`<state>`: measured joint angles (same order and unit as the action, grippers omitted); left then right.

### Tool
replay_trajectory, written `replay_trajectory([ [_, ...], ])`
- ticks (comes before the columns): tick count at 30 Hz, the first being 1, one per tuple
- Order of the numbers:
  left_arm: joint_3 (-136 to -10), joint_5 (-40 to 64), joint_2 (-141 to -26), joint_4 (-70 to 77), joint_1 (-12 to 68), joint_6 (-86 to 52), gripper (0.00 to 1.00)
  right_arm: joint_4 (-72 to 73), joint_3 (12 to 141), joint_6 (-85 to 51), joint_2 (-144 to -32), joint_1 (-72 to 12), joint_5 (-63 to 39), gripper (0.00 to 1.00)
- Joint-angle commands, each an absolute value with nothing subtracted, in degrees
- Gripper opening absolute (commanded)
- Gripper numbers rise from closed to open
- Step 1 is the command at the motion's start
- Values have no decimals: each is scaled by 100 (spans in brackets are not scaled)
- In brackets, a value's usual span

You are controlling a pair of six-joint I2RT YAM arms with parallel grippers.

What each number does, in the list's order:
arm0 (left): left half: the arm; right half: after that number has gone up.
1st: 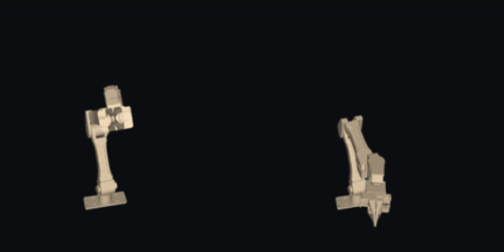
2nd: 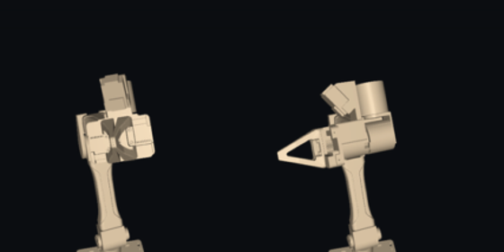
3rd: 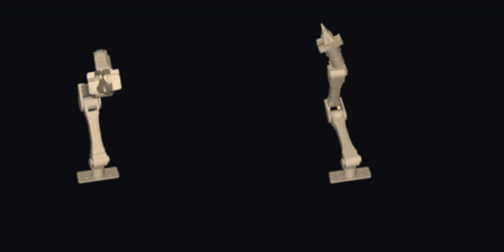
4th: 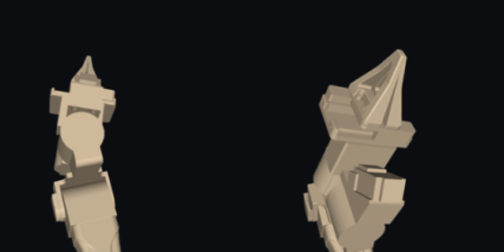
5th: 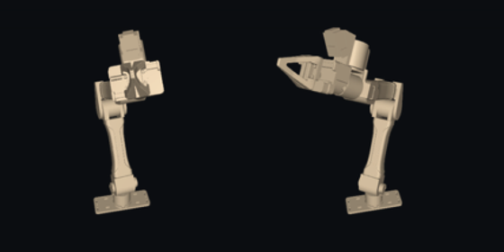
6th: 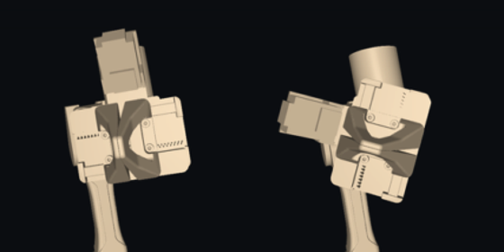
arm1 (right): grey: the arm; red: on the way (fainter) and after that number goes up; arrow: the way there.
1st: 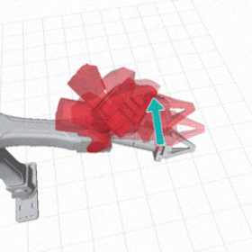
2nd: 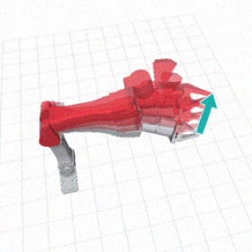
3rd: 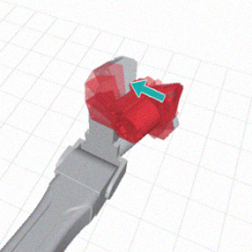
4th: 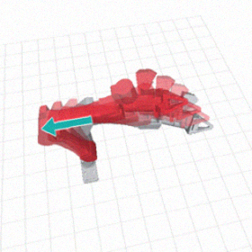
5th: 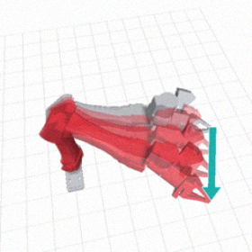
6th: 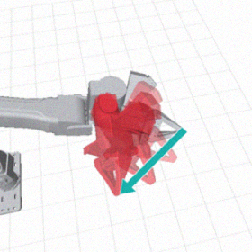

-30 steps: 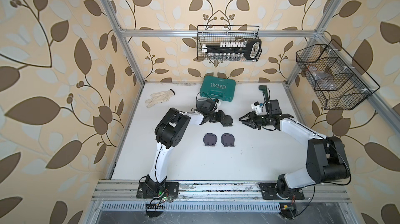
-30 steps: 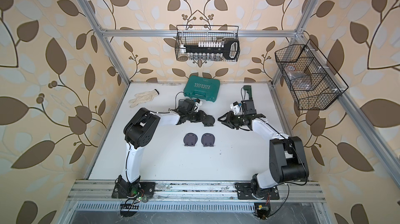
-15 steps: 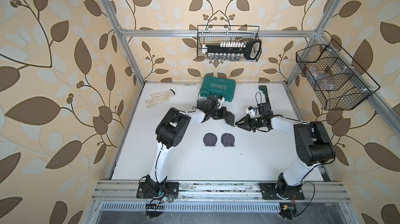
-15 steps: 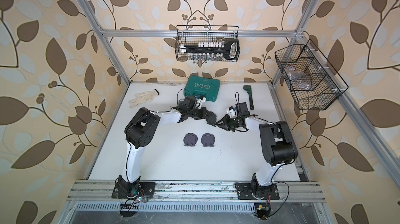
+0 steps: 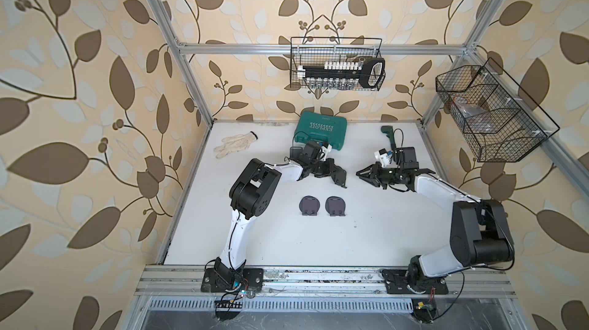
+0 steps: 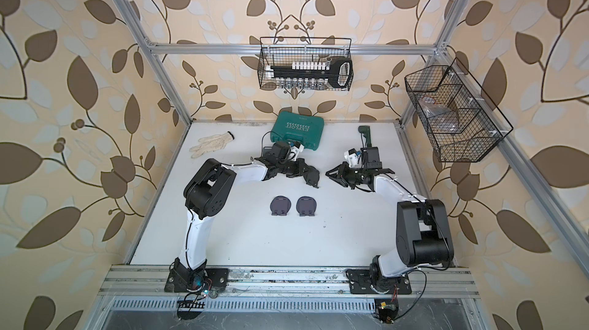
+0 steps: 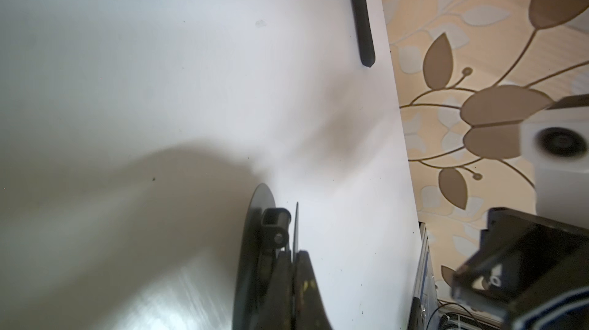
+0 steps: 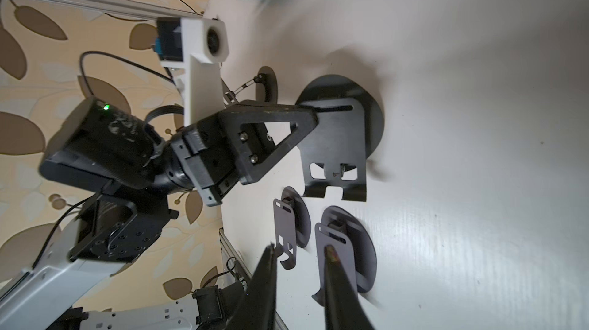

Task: Open the phone stand
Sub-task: Pick up the phone stand at the center of the board, then open the phone stand.

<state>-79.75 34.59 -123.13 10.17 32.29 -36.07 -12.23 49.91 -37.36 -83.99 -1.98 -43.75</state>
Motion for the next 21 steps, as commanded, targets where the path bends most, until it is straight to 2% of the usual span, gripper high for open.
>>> replay_trajectory([
  [1,-8007,3675,-11566,622,3260,-3812,0,-1742,4890,-3587,-7866,-98,-4496,23],
  [8,-7893,3926,-10199,600,3186,-4416,0,-2074,4937,-3662,-6860,-35,-4651,26],
  [14,-7002,4535,-9160,2076,2888,-5801,0,-1904,5049,-3943,-6288,-162,-4992,28],
  [21,-6117,4588,-8079,2534,2891,-6214,0,-406,4910,-5136,-5882,-809,-5313,30],
])
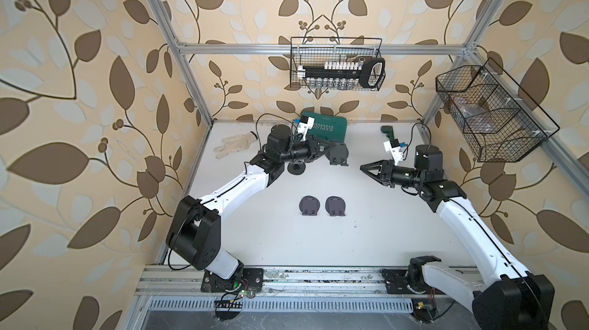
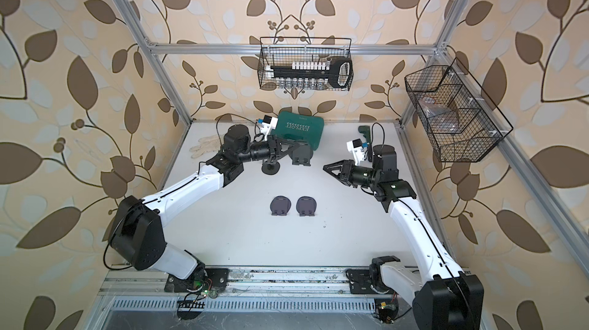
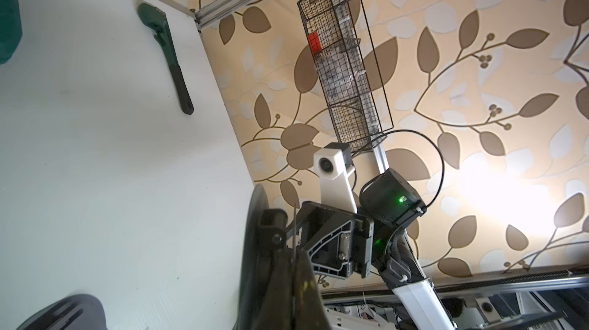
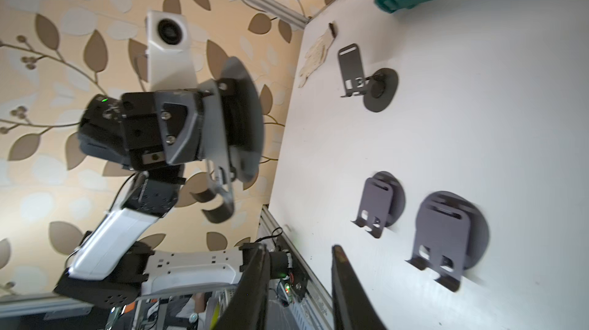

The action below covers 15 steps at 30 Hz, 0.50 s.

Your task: Open the phone stand

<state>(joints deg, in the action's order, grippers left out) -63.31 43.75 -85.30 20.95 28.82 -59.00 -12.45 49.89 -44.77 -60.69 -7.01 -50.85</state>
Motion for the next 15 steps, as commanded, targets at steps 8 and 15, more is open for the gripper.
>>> replay_trajectory([
  [8,-5477,4431,-7363,2754,2891,-6355,0,-698,5127,-4754,-5933,-1686,-4657,30],
  [15,-5288,4395,-7175,3055,2889,-6495,0,-700,5073,-4685,-6038,-1907,-4451,28],
])
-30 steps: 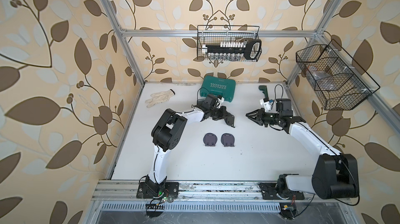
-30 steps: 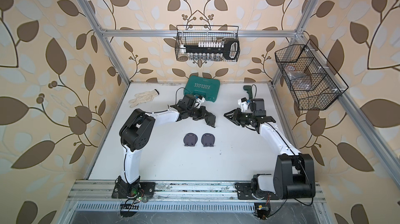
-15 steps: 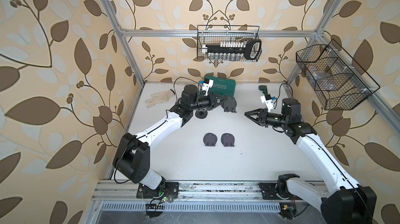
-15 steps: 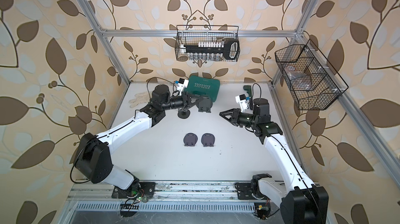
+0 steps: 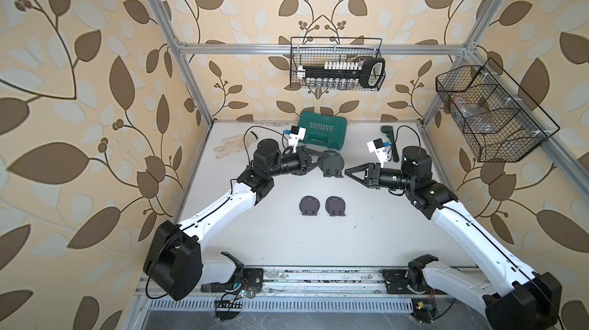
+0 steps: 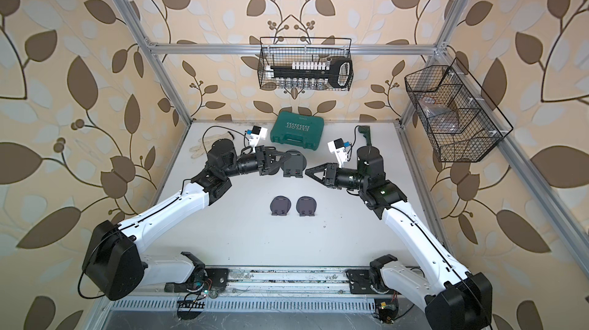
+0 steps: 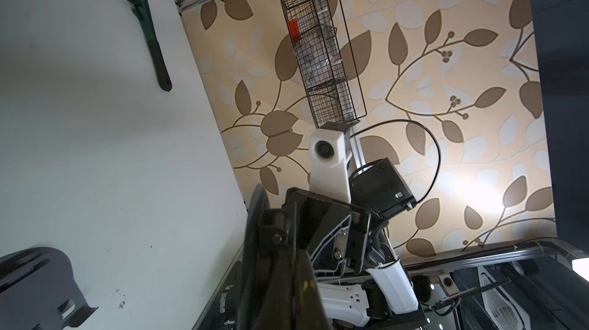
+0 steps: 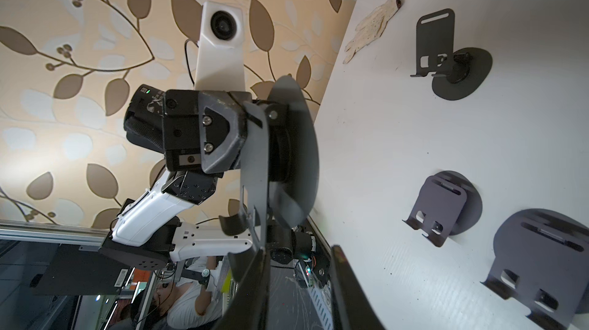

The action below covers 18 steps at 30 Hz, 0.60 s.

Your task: Open the phone stand

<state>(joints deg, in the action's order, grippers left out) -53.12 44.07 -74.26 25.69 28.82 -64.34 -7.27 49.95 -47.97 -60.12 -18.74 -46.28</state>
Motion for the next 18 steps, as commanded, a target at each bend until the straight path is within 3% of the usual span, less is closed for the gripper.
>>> replay_trajectory([
  [1,-5262,4410,-7163,3072,2889,-6495,0,-687,5064,-4685,-6031,-1914,-4447,28],
  [18,-5071,4638,-7330,3621,2909,-6794,0,-392,5312,-4685,-6581,-2294,-4395,28],
])
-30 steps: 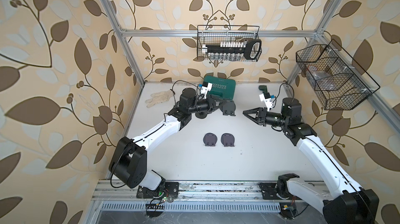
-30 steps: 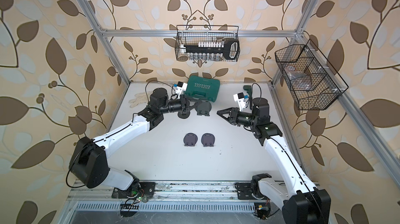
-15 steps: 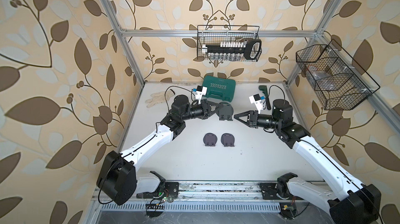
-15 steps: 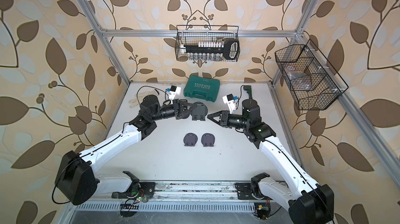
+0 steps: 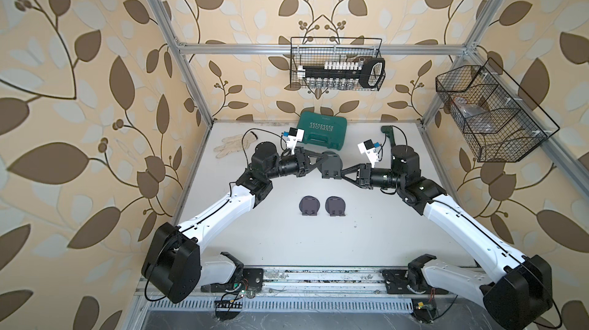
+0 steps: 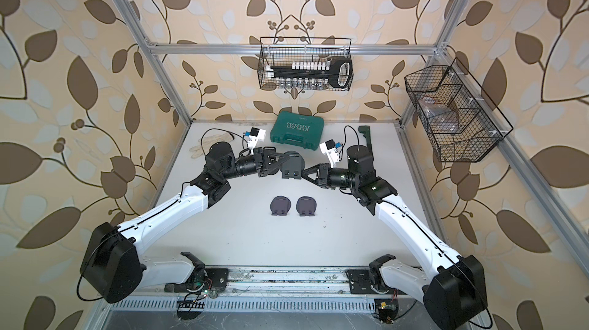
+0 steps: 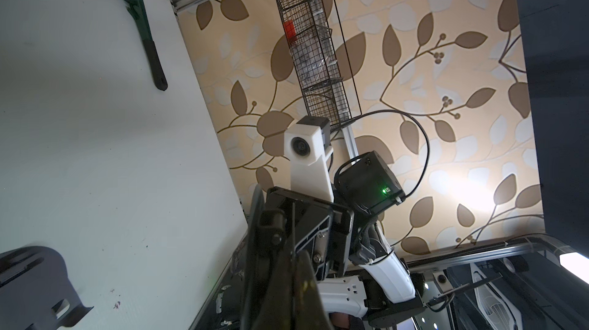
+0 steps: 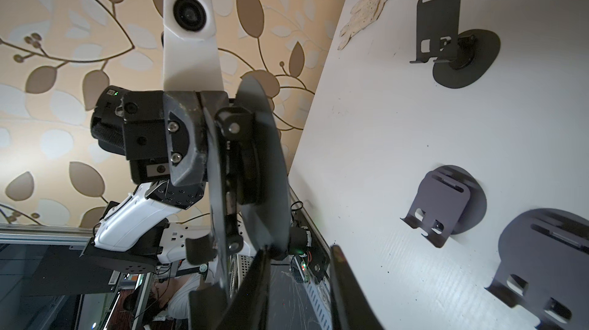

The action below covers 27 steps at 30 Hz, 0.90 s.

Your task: Open the phone stand

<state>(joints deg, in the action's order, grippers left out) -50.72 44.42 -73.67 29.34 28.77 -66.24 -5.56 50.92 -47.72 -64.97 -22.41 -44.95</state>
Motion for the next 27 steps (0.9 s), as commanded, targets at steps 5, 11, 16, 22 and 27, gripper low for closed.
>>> replay_trajectory([
  [5,-5045,4709,-7404,3651,2946,-6741,0,-278,5427,-4734,-6639,-2316,-4350,28],
  [11,-5013,4799,-7548,3881,3049,-6790,0,39,5534,-4863,-6901,-2458,-4339,24],
  [16,-4994,4901,-7563,3989,3054,-6793,0,154,5595,-4905,-7038,-2660,-4275,5],
  [22,-4945,5211,-7343,3910,3054,-6757,0,-61,5692,-5110,-7225,-2672,-4486,0],
  [27,-5150,5229,-6911,3848,3057,-6488,0,-644,5712,-5176,-7697,-2666,-4793,0],
])
